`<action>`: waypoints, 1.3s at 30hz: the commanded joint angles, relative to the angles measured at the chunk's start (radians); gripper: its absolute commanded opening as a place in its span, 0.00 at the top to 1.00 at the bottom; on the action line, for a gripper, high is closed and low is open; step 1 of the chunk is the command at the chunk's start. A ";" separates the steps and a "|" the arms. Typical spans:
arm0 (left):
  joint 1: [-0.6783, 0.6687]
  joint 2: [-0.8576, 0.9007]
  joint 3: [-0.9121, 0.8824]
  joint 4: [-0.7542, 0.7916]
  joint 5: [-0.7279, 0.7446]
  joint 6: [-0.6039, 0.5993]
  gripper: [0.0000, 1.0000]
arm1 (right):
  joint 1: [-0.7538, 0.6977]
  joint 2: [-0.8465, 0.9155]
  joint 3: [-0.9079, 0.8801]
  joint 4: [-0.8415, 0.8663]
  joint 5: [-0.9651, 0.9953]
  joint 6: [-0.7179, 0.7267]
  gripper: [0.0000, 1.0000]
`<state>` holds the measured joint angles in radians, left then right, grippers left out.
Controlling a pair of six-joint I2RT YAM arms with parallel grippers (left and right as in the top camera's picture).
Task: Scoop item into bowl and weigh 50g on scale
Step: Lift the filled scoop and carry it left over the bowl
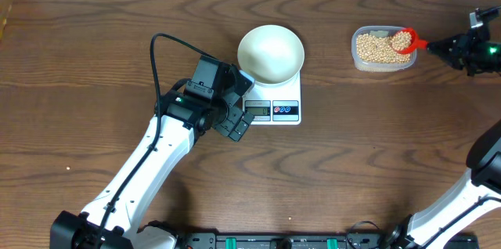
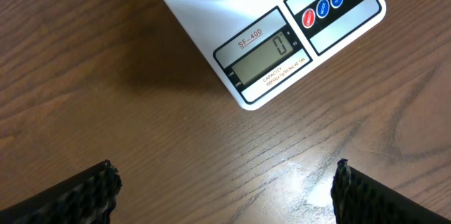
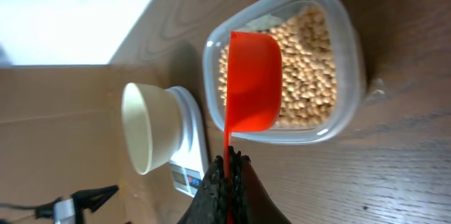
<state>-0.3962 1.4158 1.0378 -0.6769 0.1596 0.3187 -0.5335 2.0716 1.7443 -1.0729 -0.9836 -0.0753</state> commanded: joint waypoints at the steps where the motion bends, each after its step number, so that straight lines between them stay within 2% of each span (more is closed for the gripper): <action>1: 0.002 0.000 -0.008 -0.003 0.013 0.010 0.02 | -0.008 0.008 0.002 -0.002 -0.148 -0.065 0.99; 11: 0.002 0.000 -0.008 -0.003 0.013 0.010 0.02 | 0.053 0.008 0.002 -0.001 -0.301 -0.092 0.99; 21: 0.002 0.000 -0.008 -0.003 0.013 0.010 0.02 | 0.198 0.008 0.002 0.003 -0.381 -0.099 0.99; 29: 0.002 0.000 -0.008 -0.003 0.013 0.010 0.02 | 0.345 0.008 0.002 0.037 -0.375 -0.098 0.99; 39: 0.002 0.000 -0.008 -0.003 0.013 0.010 0.02 | 0.546 0.008 0.002 0.095 -0.185 -0.097 0.99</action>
<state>-0.3962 1.4158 1.0378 -0.6773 0.1596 0.3191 -0.0433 2.0716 1.7443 -0.9962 -1.2335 -0.1513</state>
